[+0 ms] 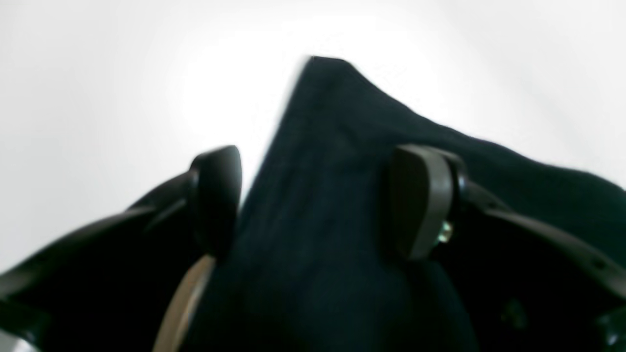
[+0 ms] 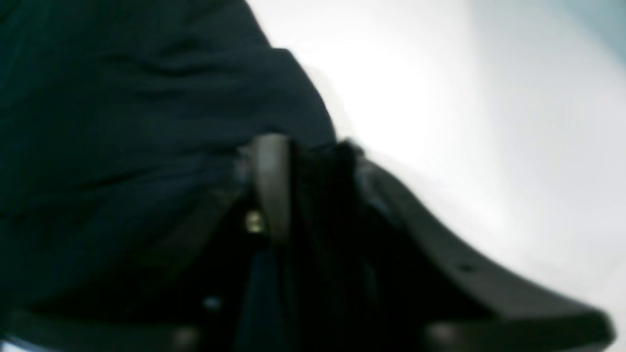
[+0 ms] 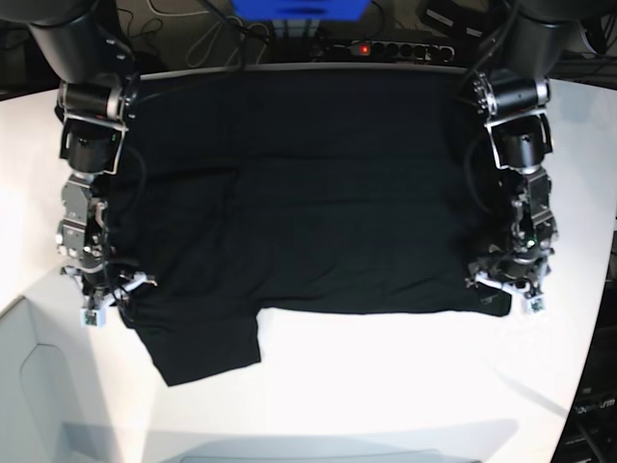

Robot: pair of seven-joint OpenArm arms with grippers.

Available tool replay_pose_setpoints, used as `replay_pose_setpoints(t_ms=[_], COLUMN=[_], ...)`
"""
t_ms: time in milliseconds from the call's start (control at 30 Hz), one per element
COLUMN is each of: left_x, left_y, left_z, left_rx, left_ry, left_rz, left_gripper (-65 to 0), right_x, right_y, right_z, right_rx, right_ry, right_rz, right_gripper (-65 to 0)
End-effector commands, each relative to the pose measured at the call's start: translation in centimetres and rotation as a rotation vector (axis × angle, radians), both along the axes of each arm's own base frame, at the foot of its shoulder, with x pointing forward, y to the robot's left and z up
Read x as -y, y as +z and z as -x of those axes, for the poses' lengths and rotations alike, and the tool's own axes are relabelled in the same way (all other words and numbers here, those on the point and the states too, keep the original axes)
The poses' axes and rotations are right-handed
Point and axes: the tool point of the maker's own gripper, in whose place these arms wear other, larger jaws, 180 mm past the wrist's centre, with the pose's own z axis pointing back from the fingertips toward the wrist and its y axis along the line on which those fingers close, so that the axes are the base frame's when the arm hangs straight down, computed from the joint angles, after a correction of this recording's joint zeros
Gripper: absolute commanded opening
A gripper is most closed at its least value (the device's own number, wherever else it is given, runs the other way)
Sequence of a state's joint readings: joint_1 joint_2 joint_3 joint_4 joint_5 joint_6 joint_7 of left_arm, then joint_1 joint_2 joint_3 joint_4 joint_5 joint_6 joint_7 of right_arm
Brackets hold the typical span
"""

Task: Fold the T-shirt properly
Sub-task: 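Grasp the shirt sides and fold the hem half toward the arms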

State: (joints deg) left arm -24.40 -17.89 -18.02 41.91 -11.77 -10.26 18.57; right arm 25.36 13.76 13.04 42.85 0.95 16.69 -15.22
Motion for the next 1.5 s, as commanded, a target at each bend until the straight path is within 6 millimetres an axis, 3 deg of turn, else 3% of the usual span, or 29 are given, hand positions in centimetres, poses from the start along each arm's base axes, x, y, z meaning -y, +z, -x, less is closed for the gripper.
replay_pose_setpoints(t_ms=[0,67,200,467,500,633,700,833,900,1000,1133,1300,1467], left_x=[-1.1,-1.0,-1.0,-0.7,-0.7,-0.8,-1.0,-0.9,-0.9,-1.5,-1.2,-1.0,-1.0], left_y=[2.4,1.5,0.1,-0.2,-0.3,-0.5,-0.3,2.2,4.8,7.2,8.8,8.8,8.1], left_z=[-1.6,-1.4,-1.0,-0.9,-0.9,-0.6,-0.7,-1.0,-1.2,0.0,1.7,4.3,8.0], left_rx=[0.061,0.043,0.008,0.001,-0.003,-0.010,-0.004,0.034,0.082,0.116,0.147,0.138,0.138], left_ry=[0.013,0.017,0.026,0.030,0.030,0.032,0.037,0.007,-0.002,0.010,0.014,0.008,0.031], left_rz=[-0.021,-0.013,0.010,0.016,0.017,0.019,0.023,-0.012,-0.033,-0.052,-0.062,-0.095,-0.111], left_gripper=[-19.8,-20.1,-23.8,-63.7,-65.0,-65.0,-65.0,-65.0,-65.0,-65.0,-65.0,-65.0,-65.0], right_x=[0.5,0.6,0.8,0.9,0.9,0.9,1.0,0.9,0.8,0.2,0.0,-0.7,-1.8], right_y=[-0.8,-0.8,-0.9,-1.2,-1.1,-0.9,0.8,3.1,4.8,6.1,7.9,10.2,10.9], right_z=[0.8,0.9,1.0,1.4,1.3,1.1,0.3,0.2,0.1,0.4,1.1,3.2,7.3], right_rx=[-0.071,-0.073,-0.076,-0.084,-0.079,-0.070,-0.024,0.051,0.099,0.141,0.195,0.258,0.274], right_ry=[0.005,0.005,0.003,0.003,0.003,0.003,0.007,0.023,0.032,0.041,0.056,0.085,0.127], right_rz=[0.024,0.025,0.028,0.030,0.031,0.033,0.050,0.087,0.110,0.123,0.158,0.207,0.253], right_gripper=[-57.9,-64.1,-65.0,-65.0,-65.0,-65.0,-65.0,-65.0,-65.0,-65.0,-65.0,-65.0,-65.0])
